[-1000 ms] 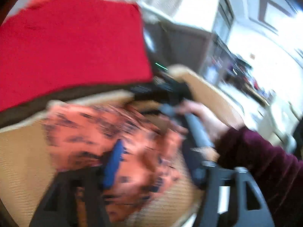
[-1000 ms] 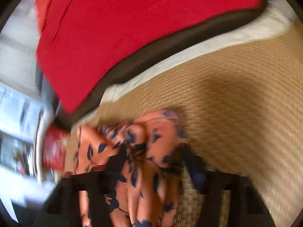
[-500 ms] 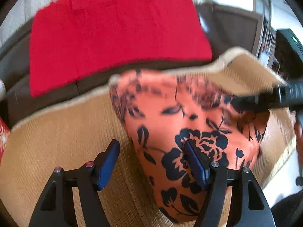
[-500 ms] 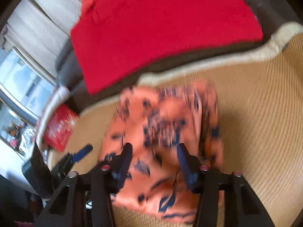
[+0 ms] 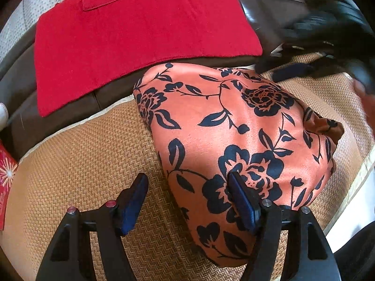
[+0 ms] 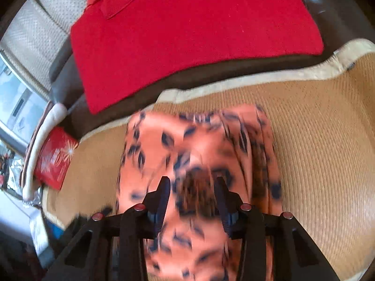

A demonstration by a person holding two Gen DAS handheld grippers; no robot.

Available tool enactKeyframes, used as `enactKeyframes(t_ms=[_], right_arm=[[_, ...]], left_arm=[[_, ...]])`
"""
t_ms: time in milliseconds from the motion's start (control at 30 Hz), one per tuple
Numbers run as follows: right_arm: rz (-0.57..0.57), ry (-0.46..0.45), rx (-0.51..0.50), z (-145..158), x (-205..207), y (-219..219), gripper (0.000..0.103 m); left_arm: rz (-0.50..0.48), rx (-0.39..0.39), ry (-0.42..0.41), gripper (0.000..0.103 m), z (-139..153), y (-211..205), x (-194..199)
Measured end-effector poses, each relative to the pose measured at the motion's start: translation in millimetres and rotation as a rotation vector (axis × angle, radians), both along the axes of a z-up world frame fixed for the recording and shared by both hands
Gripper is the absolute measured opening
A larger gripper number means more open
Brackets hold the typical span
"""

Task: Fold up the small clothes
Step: 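Release the blouse and smooth the folded bundle with both grippers, then press the folded blouse bundle flat with both open grippers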

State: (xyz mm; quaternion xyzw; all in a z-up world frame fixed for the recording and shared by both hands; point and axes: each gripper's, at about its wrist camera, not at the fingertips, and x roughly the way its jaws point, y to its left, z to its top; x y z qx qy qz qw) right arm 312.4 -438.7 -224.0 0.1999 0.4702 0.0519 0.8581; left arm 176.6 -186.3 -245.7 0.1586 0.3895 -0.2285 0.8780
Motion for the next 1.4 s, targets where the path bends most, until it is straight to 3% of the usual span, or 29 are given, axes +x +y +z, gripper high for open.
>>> enactKeyframes(t_ms=[67,167,200,333,433,567,633,733,867,933,1033,1133,1233,1333,1400], right_arm=[[-0.016,0.042,-0.009,-10.5,20.4,-2.8,0.043],[-0.024,0.134,-0.006,-49.5,48.1,-10.9,0.043],[-0.032,0.115,0.015,-52.8,49.3,-13.7,0.043],[-0.009,0.141,-0.007,-34.2,49.7,-11.7,0.045],[0.039,0.052,0.071,-6.7,54.4,4.2,0.045],[0.125,-0.016,0.102,8.0,68.2,40.2,0.046],[0.158,0.042,0.127,-6.5,79.3,57.0,0.048],[0.167,0.129,0.108,-44.6,97.1,69.2,0.049],[0.103,0.074,0.203,-37.8,76.4,52.6,0.048],[0.093,0.019,0.228,-19.7,50.9,42.0,0.049],[0.053,-0.067,0.216,8.7,6.1,18.0,0.050],[0.007,-0.096,0.171,19.0,-38.2,4.3,0.052],[-0.036,-0.096,0.147,11.2,-78.5,-1.4,0.052],[-0.077,0.003,0.113,-26.7,-81.4,0.0,0.054],[-0.087,-0.017,0.127,-32.0,-86.4,-3.4,0.054]], left_arm=[[-0.005,-0.006,0.001,0.073,-2.7,4.4,0.8],[-0.004,-0.026,0.018,0.076,-4.7,8.1,4.1],[-0.001,-0.032,0.026,0.077,-6.2,10.3,7.3],[-0.010,-0.055,0.023,0.077,-3.6,16.3,8.2],[-0.018,-0.096,0.022,0.077,1.7,24.7,5.8],[0.019,-0.136,-0.043,0.077,12.0,40.8,7.1],[0.029,-0.117,-0.050,0.077,19.2,44.3,12.4],[0.011,-0.058,0.011,0.077,1.1,39.9,24.4],[0.031,-0.144,0.073,0.078,8.1,51.5,36.5],[0.052,-0.164,0.052,0.077,12.0,58.5,39.5],[0.078,-0.171,0.011,0.077,19.8,64.0,40.8],[0.078,-0.157,0.011,0.077,19.0,56.7,42.3],[0.067,-0.076,0.014,0.077,8.6,40.2,33.5],[0.064,-0.022,-0.027,0.078,1.0,28.3,27.3],[0.063,0.000,-0.053,0.078,2.0,25.5,25.1]])
